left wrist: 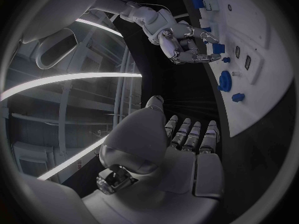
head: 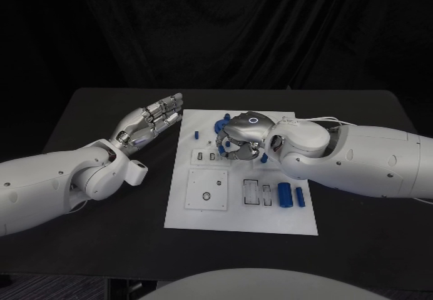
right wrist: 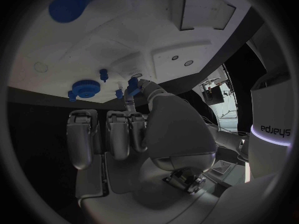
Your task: Assemble the parts on the task board
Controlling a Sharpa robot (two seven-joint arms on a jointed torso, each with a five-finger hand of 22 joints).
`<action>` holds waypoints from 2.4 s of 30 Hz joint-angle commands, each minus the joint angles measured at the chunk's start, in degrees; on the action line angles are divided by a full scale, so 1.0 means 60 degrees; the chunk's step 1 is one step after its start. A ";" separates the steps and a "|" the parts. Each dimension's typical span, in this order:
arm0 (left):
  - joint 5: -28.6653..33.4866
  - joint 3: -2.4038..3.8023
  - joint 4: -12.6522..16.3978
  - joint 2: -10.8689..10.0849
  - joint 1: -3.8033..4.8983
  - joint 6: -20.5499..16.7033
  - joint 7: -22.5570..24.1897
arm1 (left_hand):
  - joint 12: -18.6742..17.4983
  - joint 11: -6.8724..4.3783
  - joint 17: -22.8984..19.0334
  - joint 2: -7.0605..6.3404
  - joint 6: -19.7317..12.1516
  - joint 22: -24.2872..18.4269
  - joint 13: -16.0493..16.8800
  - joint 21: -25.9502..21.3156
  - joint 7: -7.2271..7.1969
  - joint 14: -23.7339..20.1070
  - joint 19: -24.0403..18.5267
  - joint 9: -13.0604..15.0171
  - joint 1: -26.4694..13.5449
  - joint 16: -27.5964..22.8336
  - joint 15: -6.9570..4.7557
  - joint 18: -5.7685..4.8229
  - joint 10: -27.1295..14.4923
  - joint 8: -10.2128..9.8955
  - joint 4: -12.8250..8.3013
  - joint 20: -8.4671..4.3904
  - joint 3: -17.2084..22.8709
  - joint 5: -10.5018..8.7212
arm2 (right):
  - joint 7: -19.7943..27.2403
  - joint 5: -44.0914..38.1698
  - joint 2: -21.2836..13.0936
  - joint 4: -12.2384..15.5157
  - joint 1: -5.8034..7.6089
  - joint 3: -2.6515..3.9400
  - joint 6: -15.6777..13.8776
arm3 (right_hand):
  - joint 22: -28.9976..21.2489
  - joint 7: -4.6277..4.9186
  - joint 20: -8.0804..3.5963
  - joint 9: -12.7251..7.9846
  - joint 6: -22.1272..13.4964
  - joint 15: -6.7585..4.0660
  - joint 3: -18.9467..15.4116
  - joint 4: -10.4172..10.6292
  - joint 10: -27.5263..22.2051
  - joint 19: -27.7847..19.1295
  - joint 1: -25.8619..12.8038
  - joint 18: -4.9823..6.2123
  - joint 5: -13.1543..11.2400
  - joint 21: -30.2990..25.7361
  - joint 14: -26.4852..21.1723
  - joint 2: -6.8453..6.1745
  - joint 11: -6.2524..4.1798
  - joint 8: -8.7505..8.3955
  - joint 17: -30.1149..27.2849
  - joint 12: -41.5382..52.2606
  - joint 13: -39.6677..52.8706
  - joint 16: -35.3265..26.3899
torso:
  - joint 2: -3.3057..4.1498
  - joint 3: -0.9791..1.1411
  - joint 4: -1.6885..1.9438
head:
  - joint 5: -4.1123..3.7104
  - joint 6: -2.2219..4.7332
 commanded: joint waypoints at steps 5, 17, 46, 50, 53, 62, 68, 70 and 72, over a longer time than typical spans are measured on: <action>-0.0026 0.0007 0.0038 0.0002 -0.0006 0.0144 0.0968 | -0.0050 -0.0005 0.0010 0.0005 -0.0052 0.0010 -0.0013 0.0048 -0.0021 -0.0003 -0.0014 -0.0010 0.0102 0.0045 0.0063 0.0173 -0.0084 0.0017 0.0019 0.0061 0.0070 0.0061 | -0.0542 -0.0206 0.0025 -0.0025 -0.0087 0.0003 0.0245 | 0.2465 0.0061 0.0066 0.0404 -0.0016 0.0099 0.0044 -0.0091 0.0994 0.0933 0.0050 -0.0039 0.0039 -0.0050 0.0967 -0.0011 0.0038 -0.0007 0.2377 0.0025 0.2516 -0.0048 | -0.0006 0.0000 0.0005 | -0.0004 -0.0064; -0.0026 0.0007 0.0033 -0.0015 -0.0006 0.0145 0.0951 | -0.0050 -0.0005 0.0010 0.0005 -0.0052 0.0010 -0.0013 0.0048 -0.0021 -0.0003 -0.0014 -0.0010 0.0102 0.0045 0.0063 0.0173 -0.0084 0.0017 0.0019 0.0061 0.0070 0.0061 | -0.0849 -0.0367 0.0001 -0.0013 -0.0135 0.0003 0.0289 | 0.2445 0.0111 0.0093 0.0423 -0.0019 0.0129 0.0068 -0.0134 0.0994 0.0903 0.0025 -0.0025 0.0079 -0.0100 0.0960 -0.0040 0.0079 -0.0015 0.2345 0.0025 0.2516 -0.0072 | -0.0017 -0.0003 -0.0012 | 0.0002 -0.0133; -0.0026 0.0007 -0.0024 0.0049 -0.0006 0.0180 0.0942 | -0.0054 -0.0008 0.0009 0.0010 -0.0050 0.0009 -0.0013 0.0047 -0.0019 -0.0007 -0.0017 -0.0009 0.0107 0.0041 0.0060 0.0173 -0.0091 0.0018 0.0017 0.0061 0.0081 0.0063 | -0.0846 -0.0439 0.0115 -0.0110 -0.0206 0.0004 0.0451 | 0.2411 0.0170 0.0173 0.0401 -0.0371 0.0198 0.0126 -0.0183 0.0994 0.0852 -0.0150 0.0001 -0.0115 -0.0188 0.0953 -0.0096 0.0144 -0.0234 0.2314 0.0025 0.2516 -0.0094 | -0.0023 -0.0005 0.0009 | -0.0055 -0.0148; -0.0026 0.0007 -0.0022 0.0046 -0.0006 0.0171 0.0949 | -0.0052 -0.0010 0.0008 0.0015 -0.0041 0.0008 -0.0013 0.0048 -0.0014 -0.0011 -0.0017 -0.0007 0.0113 0.0037 0.0057 0.0174 -0.0094 0.0021 0.0015 0.0062 0.0092 0.0065 | -0.0835 -0.0439 0.0122 -0.0117 -0.0209 0.0004 0.0540 | 0.2402 0.0174 0.0190 0.0378 -0.0496 0.0204 0.0133 -0.0181 0.0994 0.0838 -0.0259 0.0008 -0.0337 -0.0213 0.0952 -0.0119 0.0150 -0.0326 0.2310 0.0025 0.2516 -0.0096 | -0.0024 -0.0012 0.0003 | -0.0058 -0.0133; -0.0026 0.0007 -0.0020 0.0044 -0.0006 0.0170 0.0947 | -0.0052 -0.0010 0.0008 0.0015 -0.0041 0.0008 -0.0013 0.0048 -0.0014 -0.0011 -0.0017 -0.0007 0.0113 0.0037 0.0057 0.0174 -0.0094 0.0021 0.0015 0.0062 0.0092 0.0065 | -0.0831 -0.0439 0.0128 -0.0125 -0.0210 0.0005 0.0593 | 0.2398 0.0185 0.0202 0.0257 -0.0784 0.0214 0.0168 -0.0187 0.0994 0.0832 -0.0370 0.0012 -0.0638 -0.0225 0.0949 -0.0147 0.0159 -0.0556 0.2298 0.0025 0.2516 -0.0103 | -0.0023 -0.0009 0.0000 | -0.0053 -0.0130; -0.0026 0.0007 -0.0041 0.0041 -0.0006 0.0163 0.0930 | -0.0064 -0.0010 0.0009 0.0012 -0.0058 0.0009 -0.0015 0.0051 -0.0009 -0.0009 -0.0013 -0.0009 0.0116 0.0040 0.0057 0.0175 -0.0103 0.0019 0.0011 0.0062 0.0095 0.0069 | -0.0796 -0.0439 0.0137 -0.0158 -0.0212 0.0005 0.0729 | 0.2376 0.0189 0.0219 0.0014 -0.1112 0.0227 0.0143 -0.0177 0.0994 0.0798 -0.0578 0.0028 -0.1312 -0.0288 0.0937 -0.0238 0.0171 -0.0968 0.2247 0.0025 0.2516 -0.0138 | -0.0019 -0.0002 -0.0002 | -0.0038 -0.0134; -0.0026 0.0007 -0.0053 0.0043 -0.0006 0.0161 0.0921 | -0.0075 -0.0011 0.0008 0.0009 -0.0068 0.0009 -0.0017 0.0052 -0.0007 -0.0012 -0.0012 -0.0010 0.0117 0.0036 0.0058 0.0175 -0.0111 0.0017 0.0010 0.0063 0.0095 0.0070 | -0.0740 -0.0439 0.0131 -0.0191 -0.0212 0.0005 0.0743 | 0.2367 0.0147 0.0208 -0.0268 -0.1627 0.0210 0.0025 -0.0153 0.0994 0.0784 -0.0698 0.0035 -0.1791 -0.0315 0.0929 -0.0274 0.0145 -0.1372 0.2216 0.0025 0.2516 -0.0158 | -0.0021 -0.0005 -0.0005 | -0.0036 -0.0138; -0.0026 0.0007 -0.0056 0.0043 -0.0006 0.0162 0.0919 | -0.0075 -0.0011 0.0008 0.0009 -0.0068 0.0009 -0.0017 0.0052 -0.0007 -0.0012 -0.0012 -0.0010 0.0117 0.0036 0.0058 0.0175 -0.0111 0.0017 0.0010 0.0063 0.0095 0.0070 | -0.0732 -0.0439 0.0127 -0.0196 -0.0212 0.0005 0.0749 | 0.2365 0.0136 0.0204 -0.0303 -0.1666 0.0204 -0.0004 -0.0155 0.0994 0.0781 -0.0712 0.0037 -0.1851 -0.0321 0.0928 -0.0294 0.0137 -0.1398 0.2213 0.0025 0.2516 -0.0160 | -0.0020 -0.0002 -0.0006 | -0.0033 -0.0143; -0.0026 0.0007 -0.0059 0.0042 -0.0006 0.0160 0.0917 | -0.0075 -0.0011 0.0008 0.0009 -0.0068 0.0009 -0.0017 0.0052 -0.0007 -0.0012 -0.0012 -0.0010 0.0117 0.0036 0.0058 0.0175 -0.0111 0.0017 0.0010 0.0063 0.0095 0.0070 | -0.0726 -0.0439 0.0121 -0.0198 -0.0213 0.0005 0.0724 | 0.2361 0.0139 0.0199 -0.0361 -0.1723 0.0200 -0.0050 -0.0142 0.0994 0.0775 -0.0740 0.0040 -0.1987 -0.0332 0.0926 -0.0302 0.0136 -0.1425 0.2204 0.0025 0.2516 -0.0165 | -0.0019 0.0001 -0.0005 | -0.0034 -0.0147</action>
